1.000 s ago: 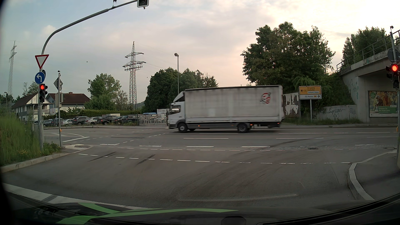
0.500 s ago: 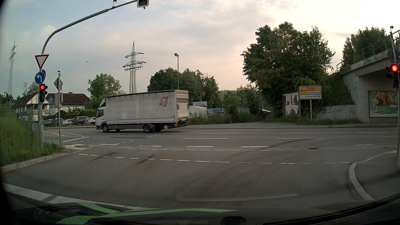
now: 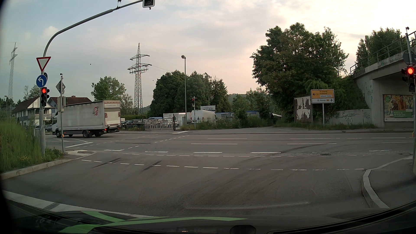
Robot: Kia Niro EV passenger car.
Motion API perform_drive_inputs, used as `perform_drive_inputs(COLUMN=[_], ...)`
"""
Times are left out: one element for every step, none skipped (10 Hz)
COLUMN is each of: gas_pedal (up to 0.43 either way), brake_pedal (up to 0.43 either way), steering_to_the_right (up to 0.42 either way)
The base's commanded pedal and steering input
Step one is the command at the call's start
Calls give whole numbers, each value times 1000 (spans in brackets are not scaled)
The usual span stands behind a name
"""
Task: Follow the waypoints while adhering to traffic rules and regulations
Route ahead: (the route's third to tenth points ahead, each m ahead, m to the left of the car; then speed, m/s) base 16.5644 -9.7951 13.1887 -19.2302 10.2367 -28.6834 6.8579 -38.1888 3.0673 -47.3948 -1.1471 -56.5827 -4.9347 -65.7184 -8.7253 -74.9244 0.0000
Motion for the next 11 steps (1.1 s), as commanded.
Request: perform_drive_inputs(gas_pedal=[0,0,0,0,0,0,0,0,0,0,0], brake_pedal=[262,262,262,262,262,262,262,262,262,262,262], steering_to_the_right=[63,63,63,63,63,63,63,63,63,63,63])
